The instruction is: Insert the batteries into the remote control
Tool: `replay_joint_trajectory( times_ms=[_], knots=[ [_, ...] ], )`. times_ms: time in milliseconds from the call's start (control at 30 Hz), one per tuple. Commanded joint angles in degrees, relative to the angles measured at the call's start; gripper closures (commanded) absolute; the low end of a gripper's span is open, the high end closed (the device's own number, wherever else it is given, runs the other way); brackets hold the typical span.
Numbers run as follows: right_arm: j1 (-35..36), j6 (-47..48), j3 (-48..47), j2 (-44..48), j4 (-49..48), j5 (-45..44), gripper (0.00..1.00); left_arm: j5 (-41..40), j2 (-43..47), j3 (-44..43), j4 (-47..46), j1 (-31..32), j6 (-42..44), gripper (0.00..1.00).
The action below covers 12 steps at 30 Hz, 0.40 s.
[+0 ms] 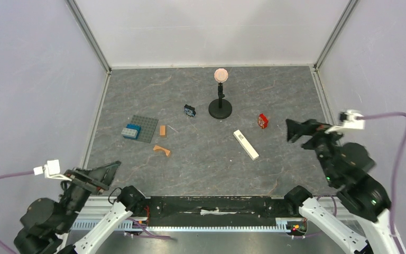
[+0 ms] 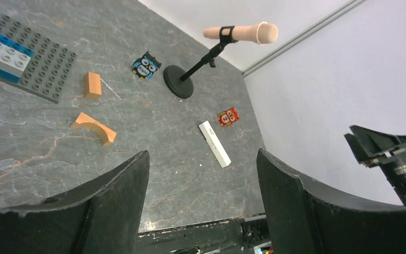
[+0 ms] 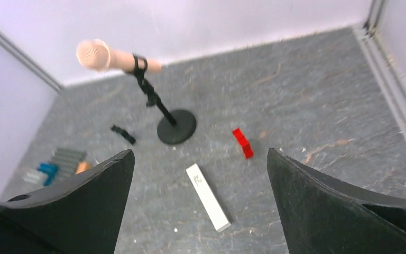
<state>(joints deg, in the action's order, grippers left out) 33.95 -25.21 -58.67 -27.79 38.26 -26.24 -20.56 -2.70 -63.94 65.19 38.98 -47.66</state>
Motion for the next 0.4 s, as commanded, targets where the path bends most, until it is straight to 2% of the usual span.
replay_joint_trajectory(
  times_ms=[0,100,367],
  knots=[
    [-0.1,-1.8,-6.6,2.6,8.1,-7.1,0.02,-2.9,5.1,-2.0,4.4,-0.2,1.6,0.2],
    [-0.1,-2.2,-8.1,3.9,8.1,-8.2,0.02,-4.3,5.3,-4.1,7.2,-0.2,1.6,0.2],
    [-0.1,-5.3,-2.7,2.7,5.8,-4.9,0.02,-6.5,4.4,-6.9,10.4,-0.2,2.4,0.2]
  ],
)
